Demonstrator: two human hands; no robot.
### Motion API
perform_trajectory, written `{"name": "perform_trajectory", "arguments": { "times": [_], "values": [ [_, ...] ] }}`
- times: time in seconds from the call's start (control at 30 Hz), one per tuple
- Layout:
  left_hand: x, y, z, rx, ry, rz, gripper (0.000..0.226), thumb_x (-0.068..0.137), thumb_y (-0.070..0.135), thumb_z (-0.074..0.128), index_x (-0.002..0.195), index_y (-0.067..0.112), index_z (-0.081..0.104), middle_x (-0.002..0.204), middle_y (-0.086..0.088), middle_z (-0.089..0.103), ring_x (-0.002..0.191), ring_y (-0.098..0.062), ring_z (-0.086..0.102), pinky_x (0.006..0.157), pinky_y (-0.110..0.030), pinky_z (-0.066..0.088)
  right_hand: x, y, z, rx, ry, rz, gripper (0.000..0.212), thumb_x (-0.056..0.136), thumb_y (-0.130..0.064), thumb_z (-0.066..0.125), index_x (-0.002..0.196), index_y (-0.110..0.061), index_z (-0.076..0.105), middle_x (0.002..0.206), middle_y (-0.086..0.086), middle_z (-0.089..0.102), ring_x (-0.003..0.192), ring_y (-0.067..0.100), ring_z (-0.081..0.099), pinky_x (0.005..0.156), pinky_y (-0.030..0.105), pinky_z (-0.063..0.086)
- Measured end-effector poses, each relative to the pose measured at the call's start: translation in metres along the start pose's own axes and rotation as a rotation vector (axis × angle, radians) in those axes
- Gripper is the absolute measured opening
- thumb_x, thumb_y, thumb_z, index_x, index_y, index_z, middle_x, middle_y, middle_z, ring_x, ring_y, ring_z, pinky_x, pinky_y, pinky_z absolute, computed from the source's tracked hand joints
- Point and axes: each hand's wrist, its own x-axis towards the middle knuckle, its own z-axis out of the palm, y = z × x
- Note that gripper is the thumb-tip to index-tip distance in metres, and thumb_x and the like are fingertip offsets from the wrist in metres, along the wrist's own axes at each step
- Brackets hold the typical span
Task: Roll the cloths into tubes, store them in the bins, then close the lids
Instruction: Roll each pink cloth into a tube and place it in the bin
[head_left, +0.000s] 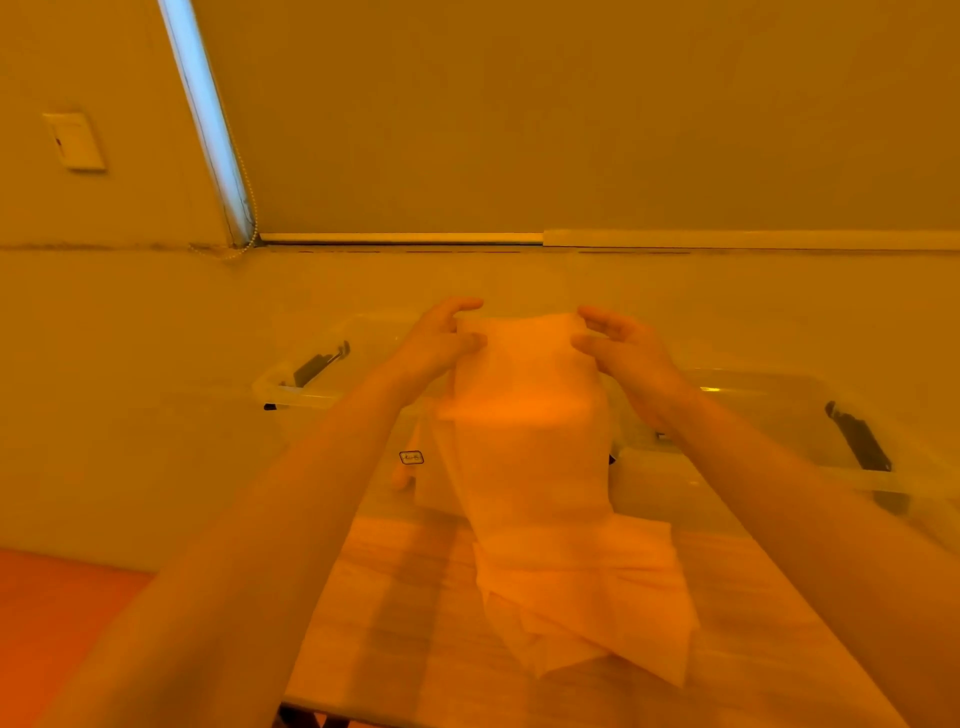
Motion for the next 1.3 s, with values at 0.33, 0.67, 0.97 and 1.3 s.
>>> {"name": "perform_trajectory", "arguments": {
  "times": [0.33, 0.67, 0.97, 1.3],
  "values": [
    [0.004, -0.025, 0.001, 0.405, -0.002, -0.072, 0.03, 0.095, 0.01, 0.054, 0.125, 0.015, 0.055, 0.108, -0.006, 0.064, 0.08, -0.01, 0.06, 0.061, -0.016, 0.047, -0.009, 0.039, -0.001, -0.088, 0.045, 0.103, 0.031, 0.096, -0.024, 0.056, 0.126, -0.016, 0.06, 0.127, 0.005, 0.059, 0.113, 0.02, 0.057, 0.092, 0.032, 0.048],
    [-0.042, -0.036, 0.003, 0.375, 0.4, 0.198, 0.031, 0.088, 0.015, 0.066, 0.118, 0.018, 0.061, 0.103, 0.002, 0.053, 0.082, -0.007, 0.05, 0.072, -0.021, 0.041, -0.059, 0.059, -0.002, 0.01, 0.227, 0.059, 0.028, 0.1, -0.033, 0.047, 0.116, -0.014, 0.06, 0.111, 0.002, 0.065, 0.1, 0.016, 0.063, 0.081, 0.027, 0.051],
    [-0.12, -0.067, 0.031, -0.24, 0.208, 0.071, 0.018, 0.089, 0.013, 0.064, 0.105, 0.021, 0.066, 0.109, 0.002, 0.065, 0.085, -0.005, 0.063, 0.064, -0.013, 0.05, -0.108, 0.074, 0.009, 0.017, 0.194, 0.12, 0.026, 0.094, -0.017, 0.058, 0.12, -0.011, 0.058, 0.109, 0.003, 0.064, 0.091, 0.016, 0.063, 0.071, 0.024, 0.052],
    [-0.13, -0.09, 0.041, -0.266, 0.037, -0.012, 0.026, 0.09, 0.009, 0.061, 0.105, 0.03, 0.064, 0.122, 0.007, 0.06, 0.112, -0.012, 0.057, 0.09, -0.026, 0.051, -0.117, 0.084, 0.016, 0.036, 0.216, 0.136, 0.039, 0.086, -0.007, 0.067, 0.121, -0.019, 0.055, 0.111, -0.008, 0.056, 0.103, 0.013, 0.055, 0.085, 0.033, 0.051]
  ]
}}
